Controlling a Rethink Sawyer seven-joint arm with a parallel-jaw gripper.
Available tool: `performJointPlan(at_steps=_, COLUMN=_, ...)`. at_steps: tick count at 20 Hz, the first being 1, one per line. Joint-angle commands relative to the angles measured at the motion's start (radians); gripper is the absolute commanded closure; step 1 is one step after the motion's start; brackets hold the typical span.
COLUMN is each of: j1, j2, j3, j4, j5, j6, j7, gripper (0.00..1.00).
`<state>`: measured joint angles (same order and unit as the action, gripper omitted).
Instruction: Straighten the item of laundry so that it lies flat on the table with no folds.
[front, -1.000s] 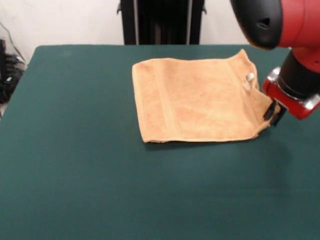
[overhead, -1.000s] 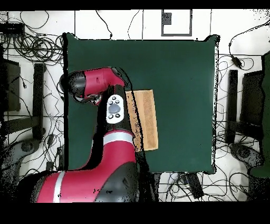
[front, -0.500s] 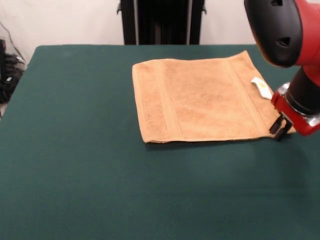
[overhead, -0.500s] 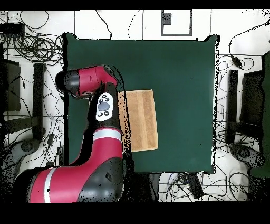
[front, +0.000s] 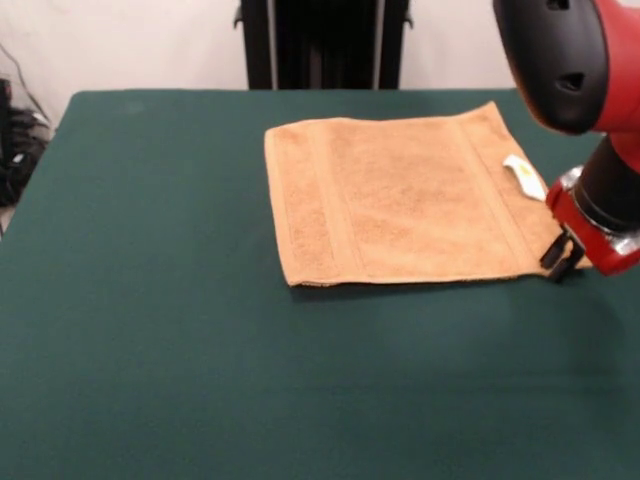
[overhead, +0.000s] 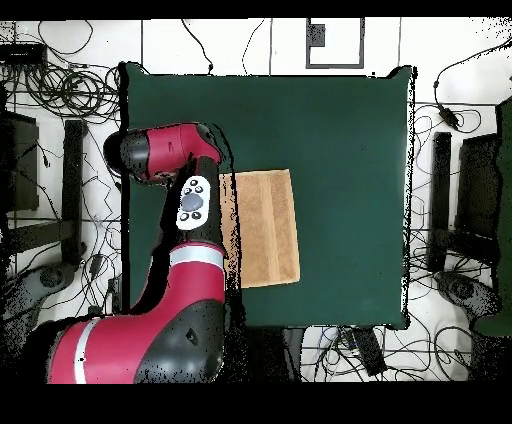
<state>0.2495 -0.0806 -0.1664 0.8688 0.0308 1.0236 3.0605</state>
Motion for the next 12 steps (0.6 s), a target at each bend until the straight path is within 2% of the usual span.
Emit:
performJointPlan(at_steps=1, j1=0.064, j2=0.102, j3=-0.068, j4=-0.123, j5=0.029, j6=-0.040, j7=0.365, gripper=1.00)
performJointPlan(at_steps=6, j1=0.069, j2=0.118, j3=-0.085, j4=-0.153, j5=0.048, j6=-0.008, j7=0.350, gripper=1.00)
performJointPlan(at_steps=7, j1=0.072, j2=0.123, j3=-0.093, j4=-0.158, j5=0.056, j6=-0.011, j7=0.347, gripper=0.00)
performJointPlan(at_steps=12, j1=0.066, j2=0.106, j3=-0.090, j4=-0.117, j5=0.065, j6=-0.055, j7=0.342, gripper=0.00)
